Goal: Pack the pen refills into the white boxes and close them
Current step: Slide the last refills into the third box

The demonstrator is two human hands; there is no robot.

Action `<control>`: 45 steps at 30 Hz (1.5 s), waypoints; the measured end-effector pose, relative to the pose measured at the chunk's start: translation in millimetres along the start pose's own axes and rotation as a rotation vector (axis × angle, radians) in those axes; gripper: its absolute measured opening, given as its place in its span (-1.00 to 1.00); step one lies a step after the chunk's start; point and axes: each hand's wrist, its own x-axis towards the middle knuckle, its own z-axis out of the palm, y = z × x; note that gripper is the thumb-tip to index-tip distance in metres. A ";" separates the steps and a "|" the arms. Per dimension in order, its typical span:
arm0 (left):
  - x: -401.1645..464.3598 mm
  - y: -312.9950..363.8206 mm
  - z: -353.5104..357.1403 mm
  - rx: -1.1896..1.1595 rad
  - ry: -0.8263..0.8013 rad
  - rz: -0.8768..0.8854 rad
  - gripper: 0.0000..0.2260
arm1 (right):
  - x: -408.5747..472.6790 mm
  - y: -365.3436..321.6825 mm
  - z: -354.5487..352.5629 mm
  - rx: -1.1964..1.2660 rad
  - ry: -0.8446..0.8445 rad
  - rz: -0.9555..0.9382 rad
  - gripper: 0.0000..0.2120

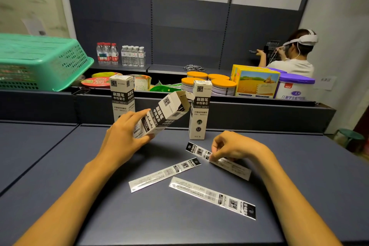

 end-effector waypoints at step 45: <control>0.5 1.3 0.1 0.007 0.002 0.024 -0.34 | 1.4 -43.2 33.9 -0.103 -0.033 -0.441 -0.63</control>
